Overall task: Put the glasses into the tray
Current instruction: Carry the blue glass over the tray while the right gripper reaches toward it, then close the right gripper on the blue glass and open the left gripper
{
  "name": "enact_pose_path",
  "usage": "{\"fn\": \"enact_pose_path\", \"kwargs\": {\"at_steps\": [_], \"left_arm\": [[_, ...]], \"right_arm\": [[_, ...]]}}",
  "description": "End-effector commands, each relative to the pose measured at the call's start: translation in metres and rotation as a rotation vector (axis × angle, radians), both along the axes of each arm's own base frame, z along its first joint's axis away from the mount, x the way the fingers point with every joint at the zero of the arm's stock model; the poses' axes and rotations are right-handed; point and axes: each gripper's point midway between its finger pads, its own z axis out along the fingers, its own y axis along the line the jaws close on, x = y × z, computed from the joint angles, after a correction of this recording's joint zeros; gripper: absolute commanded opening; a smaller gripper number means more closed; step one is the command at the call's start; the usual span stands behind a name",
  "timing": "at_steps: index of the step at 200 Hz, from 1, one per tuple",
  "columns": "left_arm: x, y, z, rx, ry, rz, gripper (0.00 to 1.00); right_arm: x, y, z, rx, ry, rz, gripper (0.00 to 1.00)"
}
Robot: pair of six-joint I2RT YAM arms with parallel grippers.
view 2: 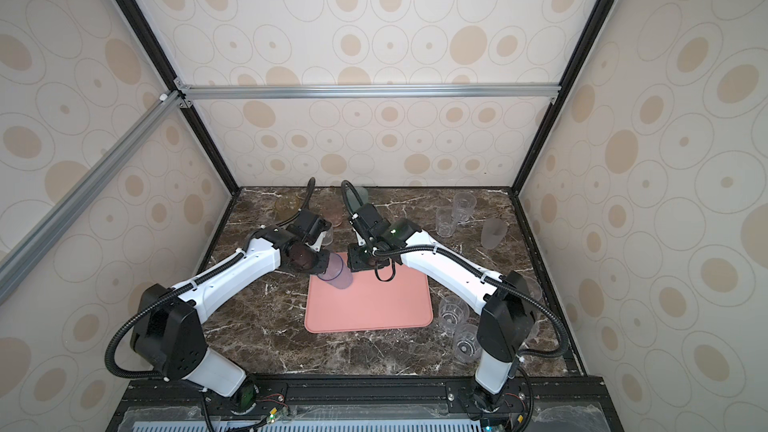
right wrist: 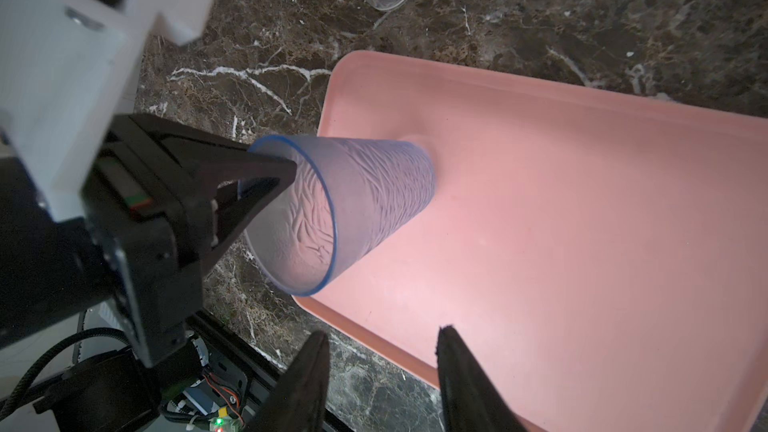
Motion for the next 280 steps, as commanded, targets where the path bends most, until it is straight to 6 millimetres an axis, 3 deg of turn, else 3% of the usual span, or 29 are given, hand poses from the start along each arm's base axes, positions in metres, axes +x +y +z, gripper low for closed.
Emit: {"fn": "enact_pose_path", "kwargs": {"at_steps": [1,27,63,116,146,179,232,280], "left_arm": [[0.010,-0.007,0.008,0.024,-0.019,-0.039,0.02],[0.012,-0.011,0.006,0.020,-0.014,-0.051,0.15],[0.020,-0.018,0.014,-0.003,-0.043,-0.052,0.23],[0.030,-0.027,0.028,-0.029,-0.083,-0.062,0.25],[0.031,-0.028,0.033,-0.033,-0.092,-0.063,0.26],[0.031,-0.021,0.061,-0.047,-0.164,-0.053,0.34],[0.042,0.038,0.097,-0.138,-0.353,0.094,0.43],[0.041,0.081,0.107,-0.152,-0.502,0.236,0.45]], "right_arm": [[0.001,-0.001,-0.002,0.031,0.028,-0.019,0.46],[0.004,0.006,-0.005,0.047,0.045,-0.010,0.47],[0.017,0.011,-0.011,0.046,0.050,-0.022,0.48],[0.044,0.019,-0.016,0.069,0.038,-0.061,0.48],[0.054,0.019,-0.029,0.051,0.052,-0.077,0.48],[0.063,0.019,-0.045,-0.015,0.052,-0.071,0.44],[0.076,0.017,-0.066,-0.157,0.019,-0.044,0.25],[0.083,0.032,-0.058,-0.233,-0.059,0.018,0.07]]}}
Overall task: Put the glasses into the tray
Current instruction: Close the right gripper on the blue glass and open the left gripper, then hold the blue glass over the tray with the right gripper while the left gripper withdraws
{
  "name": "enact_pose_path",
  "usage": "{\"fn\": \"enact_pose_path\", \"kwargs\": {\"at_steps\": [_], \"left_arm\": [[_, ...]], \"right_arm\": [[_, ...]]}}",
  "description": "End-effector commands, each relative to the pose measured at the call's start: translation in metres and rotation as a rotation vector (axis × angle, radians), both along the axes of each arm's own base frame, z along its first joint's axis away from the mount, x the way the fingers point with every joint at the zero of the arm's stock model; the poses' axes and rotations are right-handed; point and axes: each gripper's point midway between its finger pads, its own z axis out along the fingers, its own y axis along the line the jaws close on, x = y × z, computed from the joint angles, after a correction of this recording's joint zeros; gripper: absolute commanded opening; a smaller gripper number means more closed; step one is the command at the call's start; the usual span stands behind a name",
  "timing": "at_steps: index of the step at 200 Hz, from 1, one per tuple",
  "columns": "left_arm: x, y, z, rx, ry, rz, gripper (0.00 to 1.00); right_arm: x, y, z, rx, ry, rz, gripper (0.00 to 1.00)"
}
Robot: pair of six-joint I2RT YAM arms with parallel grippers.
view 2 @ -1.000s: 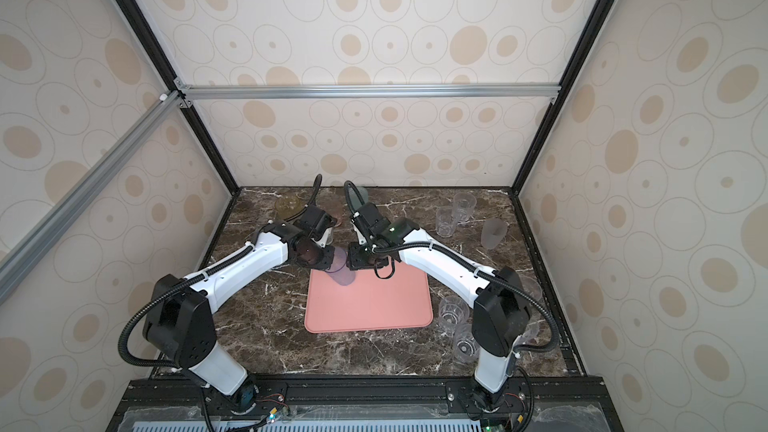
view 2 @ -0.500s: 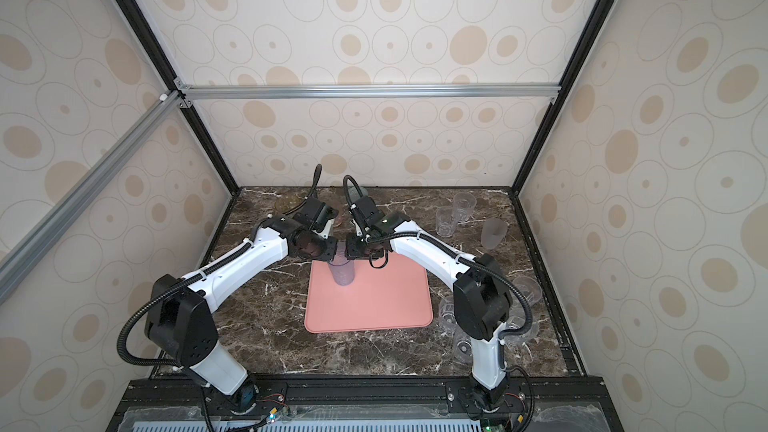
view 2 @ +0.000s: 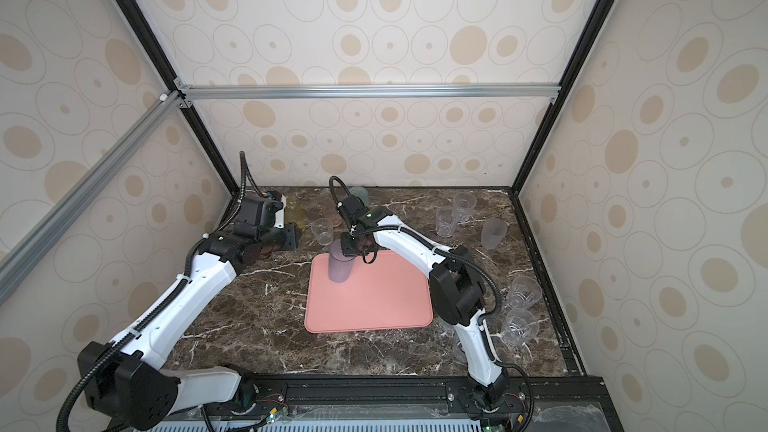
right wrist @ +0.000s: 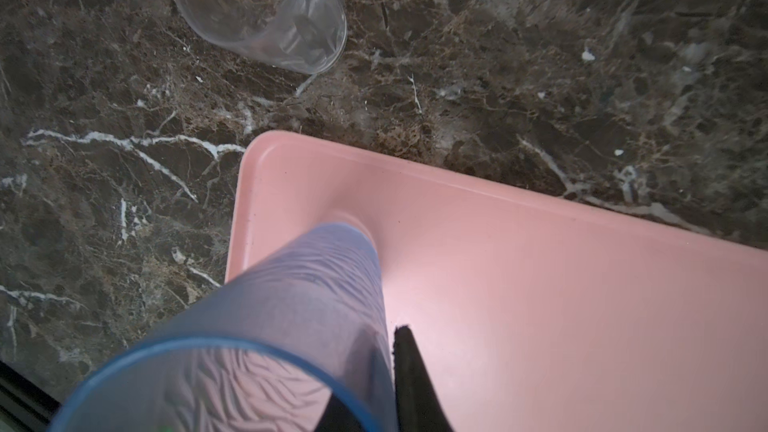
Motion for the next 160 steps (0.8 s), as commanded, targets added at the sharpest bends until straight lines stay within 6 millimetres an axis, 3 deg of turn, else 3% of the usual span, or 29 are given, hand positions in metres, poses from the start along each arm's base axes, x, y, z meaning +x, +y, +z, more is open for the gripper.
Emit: {"fn": "enact_pose_path", "kwargs": {"at_steps": [1,72,130,160], "left_arm": [[0.007,0.012,0.007,-0.008,-0.077,0.059,0.45],[-0.002,0.049,0.004,0.041,-0.098,0.157,0.46],[-0.002,0.047,-0.010,0.013,-0.074,0.148,0.46],[-0.001,0.045,-0.013,0.005,-0.069,0.143,0.46]], "right_arm": [[0.000,0.003,0.004,-0.071,-0.038,0.043,0.07],[0.008,0.029,0.010,-0.209,-0.103,0.153,0.04],[0.010,0.034,0.008,-0.227,-0.113,0.177,0.07],[0.012,0.041,0.004,-0.206,-0.110,0.181,0.15]]}}
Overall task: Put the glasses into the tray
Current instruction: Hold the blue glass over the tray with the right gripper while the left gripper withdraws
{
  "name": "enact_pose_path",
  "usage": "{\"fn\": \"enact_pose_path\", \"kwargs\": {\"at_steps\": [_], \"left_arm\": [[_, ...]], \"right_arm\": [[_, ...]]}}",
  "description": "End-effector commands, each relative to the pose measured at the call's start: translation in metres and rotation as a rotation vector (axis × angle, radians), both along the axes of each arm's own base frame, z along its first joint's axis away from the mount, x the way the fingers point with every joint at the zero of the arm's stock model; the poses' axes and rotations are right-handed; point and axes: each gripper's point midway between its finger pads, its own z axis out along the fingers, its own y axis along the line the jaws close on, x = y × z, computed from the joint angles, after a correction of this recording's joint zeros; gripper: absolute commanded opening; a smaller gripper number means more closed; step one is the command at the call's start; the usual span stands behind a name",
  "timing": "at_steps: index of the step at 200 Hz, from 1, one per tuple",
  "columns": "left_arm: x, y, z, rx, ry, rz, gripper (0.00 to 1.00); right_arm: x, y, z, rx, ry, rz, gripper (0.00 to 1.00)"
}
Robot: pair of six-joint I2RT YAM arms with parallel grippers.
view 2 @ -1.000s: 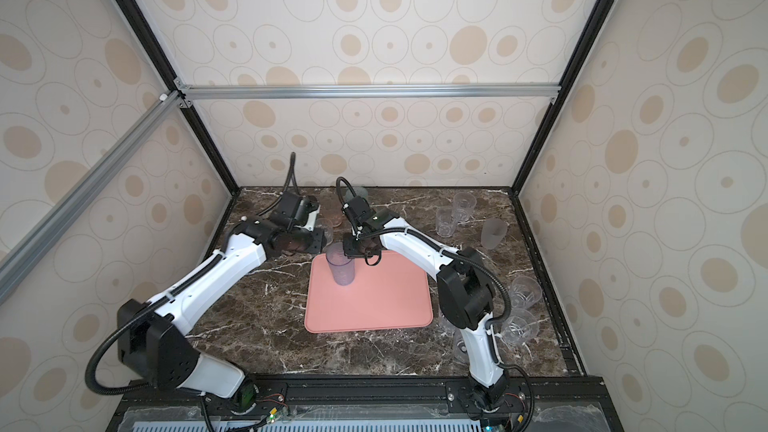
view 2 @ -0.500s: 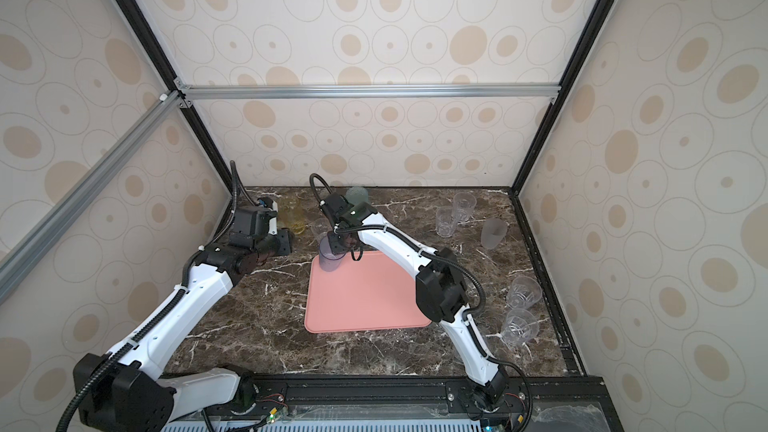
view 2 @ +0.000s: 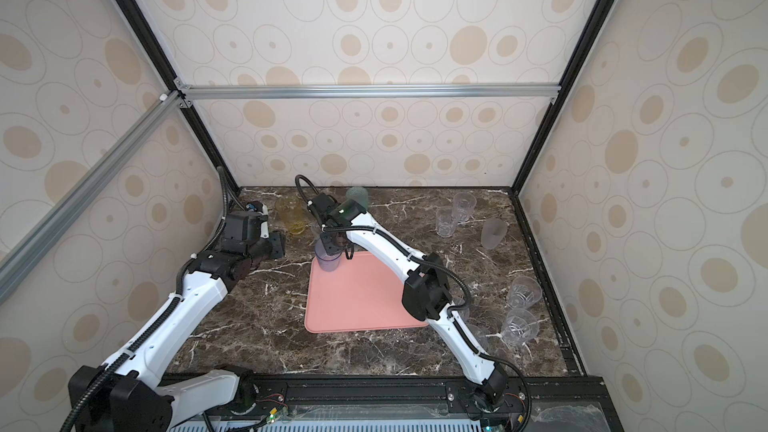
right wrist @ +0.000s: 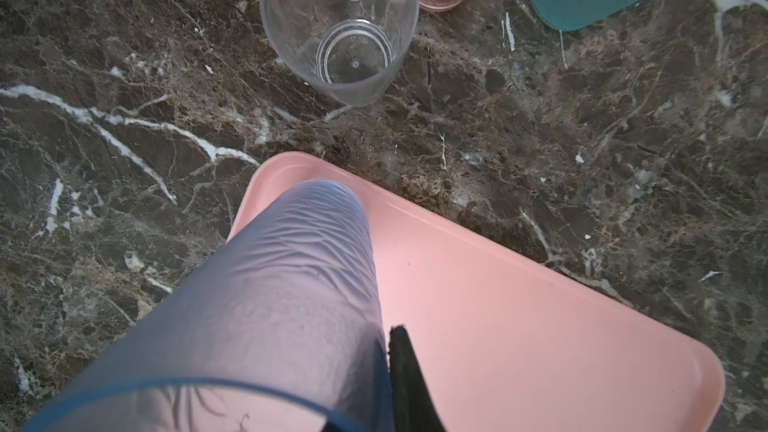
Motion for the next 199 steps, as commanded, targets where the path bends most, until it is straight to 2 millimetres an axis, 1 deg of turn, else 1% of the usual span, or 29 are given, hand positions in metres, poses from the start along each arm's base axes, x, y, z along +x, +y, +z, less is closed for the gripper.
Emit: {"fn": "enact_pose_path", "kwargs": {"at_steps": [1,29,56,84,163,184,199], "left_arm": [[0.004,0.000,0.002,-0.021,-0.018,0.005,0.46],[0.003,0.000,-0.002,-0.020,-0.007,0.003,0.46],[0.002,-0.001,-0.007,-0.019,0.004,-0.001,0.46],[0.002,-0.001,-0.011,-0.020,0.012,-0.002,0.46],[0.003,-0.003,-0.015,-0.031,0.018,-0.007,0.46],[0.003,-0.002,-0.015,-0.027,0.019,-0.006,0.46],[0.003,-0.002,-0.015,-0.021,0.021,-0.004,0.46]], "right_arm": [[0.000,0.002,-0.007,-0.019,0.005,0.013,0.15],[0.002,0.011,-0.008,0.023,0.006,0.013,0.19],[0.006,0.018,-0.009,0.051,-0.003,0.001,0.19],[0.008,0.023,-0.015,0.070,0.005,-0.010,0.17],[0.016,0.032,-0.022,0.109,-0.008,-0.042,0.17],[0.017,0.033,-0.018,0.115,-0.016,-0.042,0.19],[0.016,0.032,-0.012,0.120,-0.021,-0.035,0.24]]}}
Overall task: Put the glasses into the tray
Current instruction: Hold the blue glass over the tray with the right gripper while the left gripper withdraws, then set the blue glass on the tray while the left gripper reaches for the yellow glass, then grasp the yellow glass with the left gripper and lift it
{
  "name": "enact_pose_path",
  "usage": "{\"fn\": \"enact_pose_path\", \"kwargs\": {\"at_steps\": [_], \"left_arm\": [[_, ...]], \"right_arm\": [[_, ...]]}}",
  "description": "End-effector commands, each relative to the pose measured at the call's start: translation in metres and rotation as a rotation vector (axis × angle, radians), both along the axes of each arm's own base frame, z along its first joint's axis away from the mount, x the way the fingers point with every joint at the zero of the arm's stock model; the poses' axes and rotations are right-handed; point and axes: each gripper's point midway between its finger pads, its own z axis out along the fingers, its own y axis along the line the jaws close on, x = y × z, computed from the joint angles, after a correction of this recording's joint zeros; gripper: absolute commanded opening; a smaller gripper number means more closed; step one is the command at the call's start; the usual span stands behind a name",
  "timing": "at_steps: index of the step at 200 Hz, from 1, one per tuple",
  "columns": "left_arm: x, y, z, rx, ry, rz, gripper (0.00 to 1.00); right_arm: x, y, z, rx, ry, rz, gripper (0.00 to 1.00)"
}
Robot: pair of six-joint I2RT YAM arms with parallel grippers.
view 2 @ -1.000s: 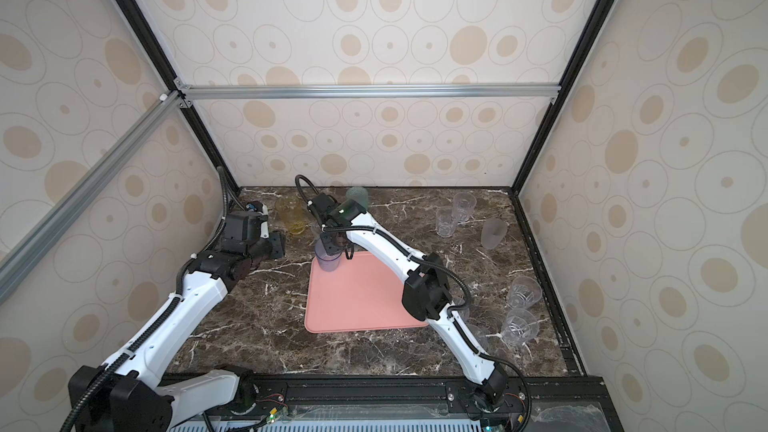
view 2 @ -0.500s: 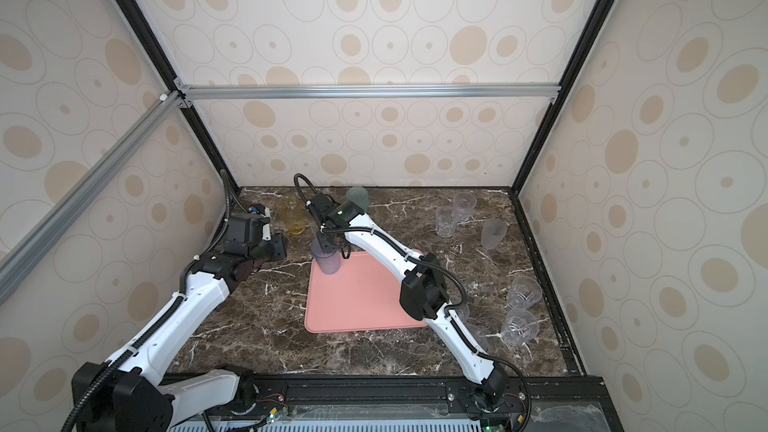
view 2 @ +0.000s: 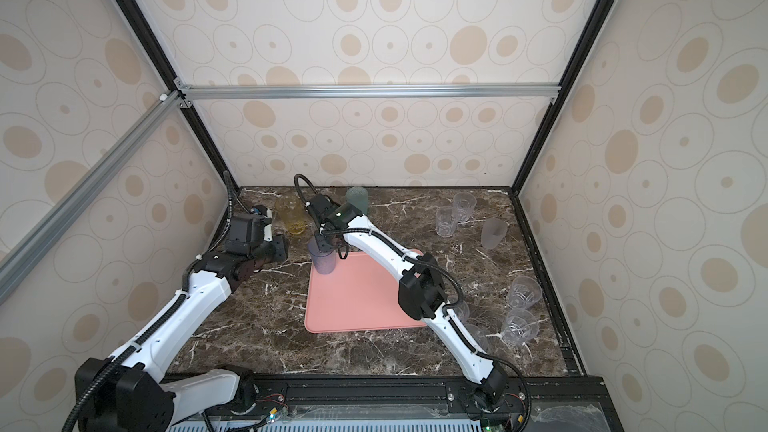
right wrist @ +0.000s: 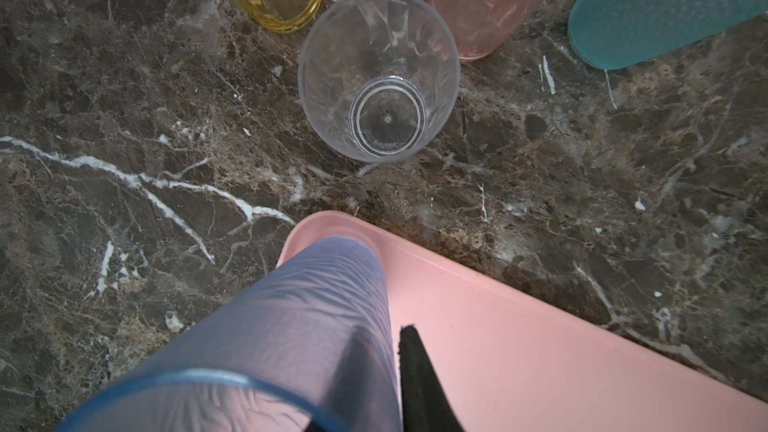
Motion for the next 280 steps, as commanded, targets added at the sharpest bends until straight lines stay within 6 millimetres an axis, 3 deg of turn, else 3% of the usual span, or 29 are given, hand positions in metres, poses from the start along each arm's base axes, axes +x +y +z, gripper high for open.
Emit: {"fn": "enact_pose_path", "kwargs": {"at_steps": [1,32,78,118,143,145,174,213,244,280], "left_arm": [[0.003,0.003,0.005,-0.007,-0.016,0.015,0.46],[0.008,0.006,0.011,0.008,-0.028,0.023,0.46],[0.032,0.024,0.044,-0.006,-0.092,0.058,0.47],[0.063,0.035,0.067,-0.152,-0.172,0.061,0.47],[0.086,0.042,0.068,-0.285,-0.192,0.052,0.48],[0.087,0.042,0.069,-0.298,-0.195,0.048,0.48],[0.114,0.054,0.051,-0.428,-0.182,0.056,0.49],[0.148,0.066,0.013,-0.373,-0.068,0.089,0.48],[0.163,0.071,-0.011,-0.340,-0.003,0.096,0.48],[0.174,0.066,-0.024,-0.279,0.043,0.080,0.47]], "right_arm": [[-0.001,0.003,0.000,0.005,0.004,0.003,0.24],[-0.010,0.003,0.026,0.043,0.006,0.027,0.36],[-0.023,-0.009,0.078,0.089,-0.031,0.046,0.45],[-0.033,-0.022,0.111,0.135,-0.052,0.038,0.50],[-0.034,-0.032,0.123,0.201,-0.045,-0.006,0.50],[-0.036,-0.034,0.116,0.193,-0.029,-0.009,0.50],[-0.038,-0.047,0.114,0.244,-0.015,-0.052,0.50],[-0.042,-0.063,0.097,0.205,-0.001,-0.084,0.50],[-0.045,-0.070,0.084,0.172,0.014,-0.092,0.50],[-0.046,-0.072,0.073,0.147,0.026,-0.095,0.49]]}}
